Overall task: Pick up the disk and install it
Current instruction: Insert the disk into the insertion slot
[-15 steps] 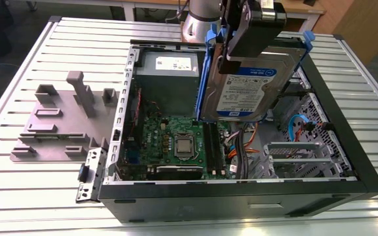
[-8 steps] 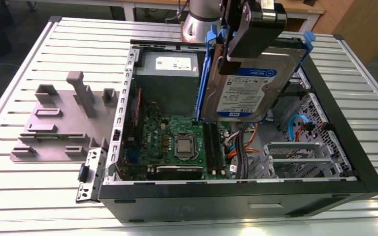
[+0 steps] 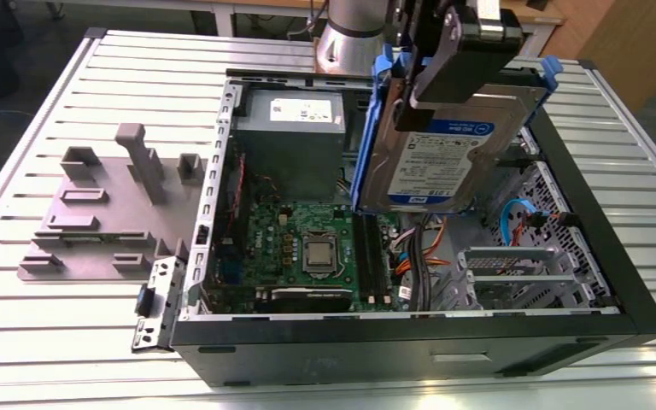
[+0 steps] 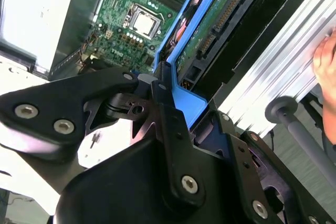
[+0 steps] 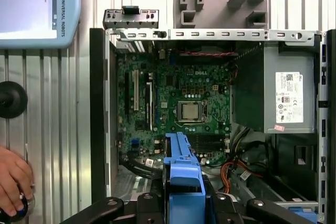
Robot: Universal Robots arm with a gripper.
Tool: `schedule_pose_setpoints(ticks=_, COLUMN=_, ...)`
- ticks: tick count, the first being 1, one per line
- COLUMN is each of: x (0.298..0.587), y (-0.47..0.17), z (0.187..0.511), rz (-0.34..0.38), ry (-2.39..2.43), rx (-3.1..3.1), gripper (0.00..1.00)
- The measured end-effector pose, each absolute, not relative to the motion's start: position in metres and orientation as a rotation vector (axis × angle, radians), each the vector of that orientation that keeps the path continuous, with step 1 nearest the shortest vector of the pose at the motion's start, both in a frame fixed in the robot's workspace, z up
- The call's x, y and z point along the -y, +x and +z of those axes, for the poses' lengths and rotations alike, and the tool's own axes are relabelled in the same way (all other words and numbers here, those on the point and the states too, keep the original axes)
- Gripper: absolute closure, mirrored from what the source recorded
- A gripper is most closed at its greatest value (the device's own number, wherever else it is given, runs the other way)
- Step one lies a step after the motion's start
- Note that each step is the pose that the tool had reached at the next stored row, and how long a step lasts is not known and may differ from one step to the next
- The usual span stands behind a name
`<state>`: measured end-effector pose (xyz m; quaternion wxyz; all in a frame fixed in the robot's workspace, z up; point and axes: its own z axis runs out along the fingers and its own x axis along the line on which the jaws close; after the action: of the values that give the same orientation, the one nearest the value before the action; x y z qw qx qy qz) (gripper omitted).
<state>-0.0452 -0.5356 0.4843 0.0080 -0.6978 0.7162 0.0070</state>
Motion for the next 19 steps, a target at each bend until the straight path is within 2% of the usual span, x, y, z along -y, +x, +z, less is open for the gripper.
schedule_pose_setpoints(ticks=10, x=0.537, y=-0.024, z=0.483, rz=0.022, ry=-2.18, rx=-2.24, gripper=0.64)
schedule_pose_setpoints(ticks=19, x=0.553, y=-0.022, z=0.48, rz=0.022, ry=-2.178, rx=-2.242, gripper=0.64)
